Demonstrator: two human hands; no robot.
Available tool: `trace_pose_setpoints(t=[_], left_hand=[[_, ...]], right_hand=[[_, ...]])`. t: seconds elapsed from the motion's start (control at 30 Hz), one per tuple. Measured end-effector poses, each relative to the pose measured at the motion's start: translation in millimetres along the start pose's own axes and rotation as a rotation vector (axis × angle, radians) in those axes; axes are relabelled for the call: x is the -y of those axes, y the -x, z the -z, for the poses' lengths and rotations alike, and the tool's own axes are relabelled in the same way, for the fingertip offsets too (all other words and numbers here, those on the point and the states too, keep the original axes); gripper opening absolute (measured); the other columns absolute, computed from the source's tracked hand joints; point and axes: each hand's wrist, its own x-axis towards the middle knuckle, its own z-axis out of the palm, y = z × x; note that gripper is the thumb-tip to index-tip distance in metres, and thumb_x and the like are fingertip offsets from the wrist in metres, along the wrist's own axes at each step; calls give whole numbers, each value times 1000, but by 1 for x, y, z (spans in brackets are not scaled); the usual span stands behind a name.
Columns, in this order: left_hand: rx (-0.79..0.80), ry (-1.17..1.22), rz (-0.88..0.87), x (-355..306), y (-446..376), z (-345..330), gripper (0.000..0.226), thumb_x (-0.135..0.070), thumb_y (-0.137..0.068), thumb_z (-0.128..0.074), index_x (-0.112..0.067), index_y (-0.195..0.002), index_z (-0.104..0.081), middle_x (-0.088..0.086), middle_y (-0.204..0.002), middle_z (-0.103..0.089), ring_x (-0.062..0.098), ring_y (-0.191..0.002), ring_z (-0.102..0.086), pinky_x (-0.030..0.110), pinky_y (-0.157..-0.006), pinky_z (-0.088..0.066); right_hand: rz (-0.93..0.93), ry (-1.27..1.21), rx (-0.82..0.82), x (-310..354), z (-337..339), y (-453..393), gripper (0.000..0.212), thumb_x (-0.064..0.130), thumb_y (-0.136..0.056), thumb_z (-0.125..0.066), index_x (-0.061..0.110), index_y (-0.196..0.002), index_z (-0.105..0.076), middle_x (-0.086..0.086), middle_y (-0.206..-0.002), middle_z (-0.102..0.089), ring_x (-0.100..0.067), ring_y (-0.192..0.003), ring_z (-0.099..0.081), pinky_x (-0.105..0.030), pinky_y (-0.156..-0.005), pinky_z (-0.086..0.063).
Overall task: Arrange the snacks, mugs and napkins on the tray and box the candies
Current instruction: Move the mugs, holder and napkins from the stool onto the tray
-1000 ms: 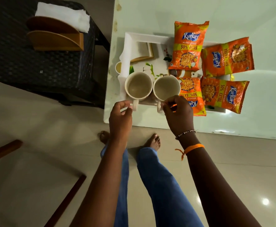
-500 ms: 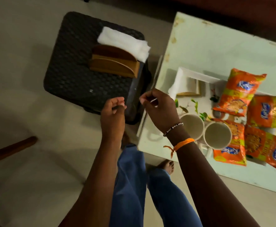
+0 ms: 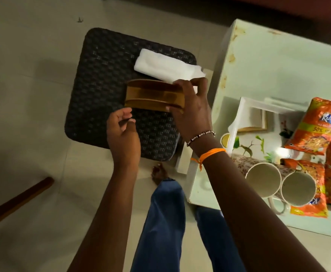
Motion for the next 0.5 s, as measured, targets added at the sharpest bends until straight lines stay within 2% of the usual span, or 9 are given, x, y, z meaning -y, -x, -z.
trace_pose_setpoints(t=[0.17,0.3,0.37,0.43,0.5], left_hand=[[-33,15,-15,-1,13,-20,32,-7,-89,-46,-19,-118,-49,-1,-115,-52,14,-109,-56,31,-96,-48],[-31,20,-75,-7,40,-43,30,-2,-88,-45,-15,-114,-51,7,-117,-55,13,-106,-56,26,-93,-48],[-9,25,-115,-12,61,-60,32,2,-87,-45,-11,-116,-50,11,-120,-54,12,-104,-56,21,-92,-48],[30,31,-141,-17,83,-79,35,3,-87,-45,-12,-119,-47,10,-121,-53,14,-106,-56,22,-94,-47],[89,18,-153,-19,101,-95,40,5,-88,-42,-12,-124,-45,8,-122,-52,16,-109,-57,24,-95,-48]], right_hand=[[75,-76,101,-13,19,6,49,12,-70,-74,5,-114,-52,-15,-121,-46,-29,-97,-57,-35,-80,-54],[80,-124,67,-40,57,26,46,13,-73,-72,3,-114,-53,-17,-114,-49,-25,-92,-56,-31,-78,-51],[68,-110,34,-63,84,38,43,18,-75,-70,4,-113,-54,-17,-110,-51,-26,-90,-56,-36,-78,-51],[57,-79,6,-88,111,50,43,24,-77,-69,5,-112,-54,-16,-108,-53,-30,-92,-56,-43,-78,-52],[32,-73,-18,-113,134,59,43,24,-77,-70,4,-112,-55,-16,-107,-54,-31,-94,-57,-40,-79,-52]])
